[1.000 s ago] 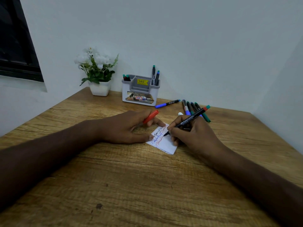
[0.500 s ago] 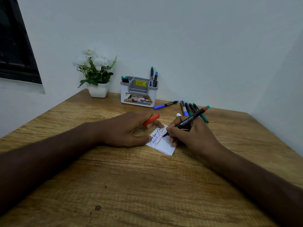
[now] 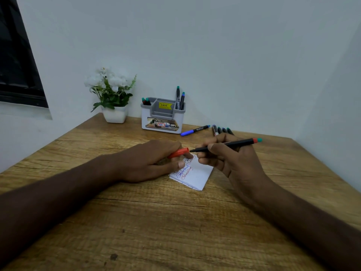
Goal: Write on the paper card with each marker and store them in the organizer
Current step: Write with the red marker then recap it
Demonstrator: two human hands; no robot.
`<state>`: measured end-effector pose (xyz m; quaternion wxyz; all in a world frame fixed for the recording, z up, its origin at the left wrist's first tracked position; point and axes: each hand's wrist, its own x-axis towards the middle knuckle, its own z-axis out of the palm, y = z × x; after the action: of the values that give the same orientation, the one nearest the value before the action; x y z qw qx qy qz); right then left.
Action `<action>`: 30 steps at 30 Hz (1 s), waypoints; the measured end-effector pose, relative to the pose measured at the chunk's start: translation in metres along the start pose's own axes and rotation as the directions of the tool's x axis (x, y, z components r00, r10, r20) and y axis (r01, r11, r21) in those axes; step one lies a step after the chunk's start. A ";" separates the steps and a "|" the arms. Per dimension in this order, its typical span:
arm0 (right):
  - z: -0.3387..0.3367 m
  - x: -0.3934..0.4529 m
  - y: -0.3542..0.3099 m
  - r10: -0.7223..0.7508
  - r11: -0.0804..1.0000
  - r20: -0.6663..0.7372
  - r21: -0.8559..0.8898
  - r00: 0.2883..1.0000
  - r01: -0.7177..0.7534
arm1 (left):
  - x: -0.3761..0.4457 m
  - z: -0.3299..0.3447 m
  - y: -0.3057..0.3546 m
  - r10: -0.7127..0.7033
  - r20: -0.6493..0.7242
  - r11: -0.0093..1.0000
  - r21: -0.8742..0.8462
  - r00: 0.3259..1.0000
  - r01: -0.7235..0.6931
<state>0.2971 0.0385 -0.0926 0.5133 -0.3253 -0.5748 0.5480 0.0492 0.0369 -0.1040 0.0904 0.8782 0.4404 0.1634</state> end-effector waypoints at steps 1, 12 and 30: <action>0.000 0.000 0.000 -0.003 1.000 0.002 -0.009 1.000 0.003 | 0.000 0.000 0.000 0.004 -0.002 1.000 0.003 1.000 -0.004; -0.004 0.004 0.003 -0.037 0.999 0.015 -0.001 0.999 0.037 | 0.000 0.000 0.000 0.034 -0.011 0.999 0.005 0.999 -0.034; -0.005 0.005 0.013 -0.075 0.913 0.118 -0.390 0.990 0.115 | 0.000 0.001 0.006 -0.055 0.010 0.993 0.109 0.998 0.053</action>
<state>0.2983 0.0473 -0.1043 0.4334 -0.3661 -0.7139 0.4104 0.0543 0.0334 -0.1035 0.0499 0.8706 0.4715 0.1309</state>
